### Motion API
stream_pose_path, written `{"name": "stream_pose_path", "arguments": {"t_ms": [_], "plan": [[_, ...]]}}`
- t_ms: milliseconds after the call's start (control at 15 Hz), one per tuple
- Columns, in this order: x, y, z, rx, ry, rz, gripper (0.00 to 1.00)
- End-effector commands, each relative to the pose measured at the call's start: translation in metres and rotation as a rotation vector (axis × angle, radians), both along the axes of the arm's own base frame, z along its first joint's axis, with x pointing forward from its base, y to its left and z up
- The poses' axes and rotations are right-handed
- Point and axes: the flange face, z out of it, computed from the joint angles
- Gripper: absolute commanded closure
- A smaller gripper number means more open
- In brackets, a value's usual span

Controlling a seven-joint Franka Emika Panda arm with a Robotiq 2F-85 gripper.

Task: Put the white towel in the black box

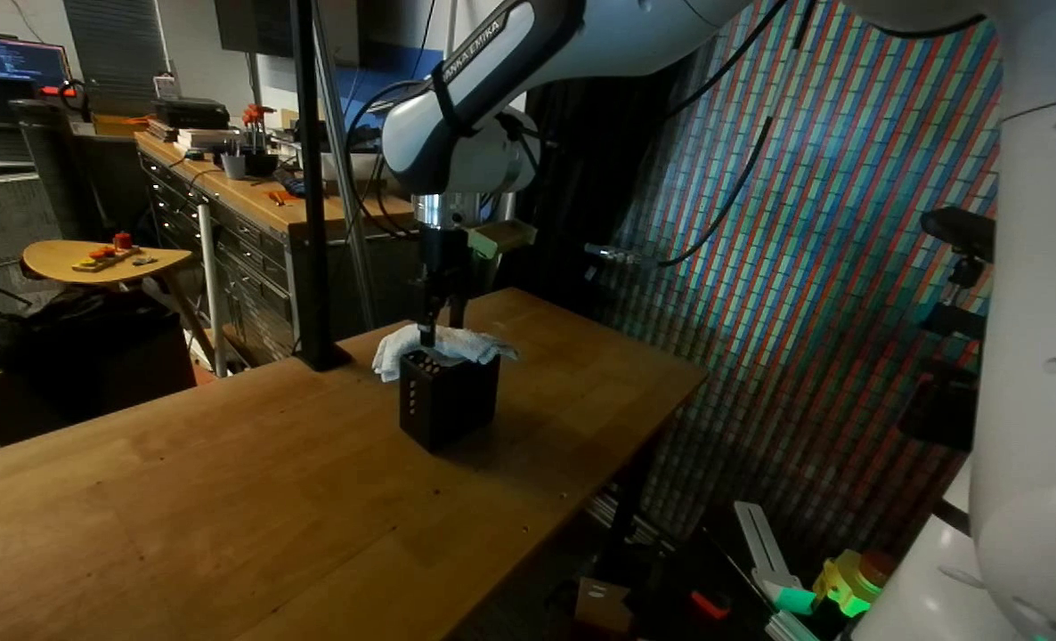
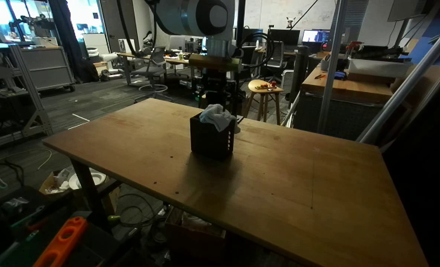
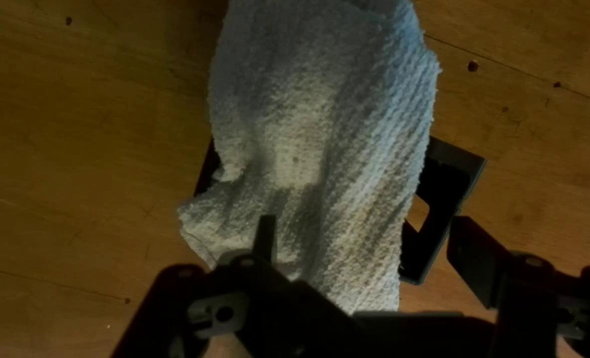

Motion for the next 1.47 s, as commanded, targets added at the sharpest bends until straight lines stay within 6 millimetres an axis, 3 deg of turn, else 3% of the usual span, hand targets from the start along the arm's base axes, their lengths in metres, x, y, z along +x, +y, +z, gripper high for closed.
{"name": "stream_pose_path", "arguments": {"t_ms": [0, 333, 400, 600, 1067, 1400], "plan": [[-0.002, -0.01, 0.029, -0.055, -0.006, 0.013, 0.11], [0.004, -0.03, 0.075, -0.142, -0.036, 0.023, 0.09], [0.006, -0.029, 0.083, -0.146, -0.049, 0.023, 0.26], [0.014, -0.017, 0.097, -0.135, -0.085, 0.017, 0.49], [0.014, 0.004, 0.086, -0.117, -0.078, 0.011, 0.99], [0.01, 0.001, 0.076, -0.116, -0.065, 0.002, 1.0]]}}
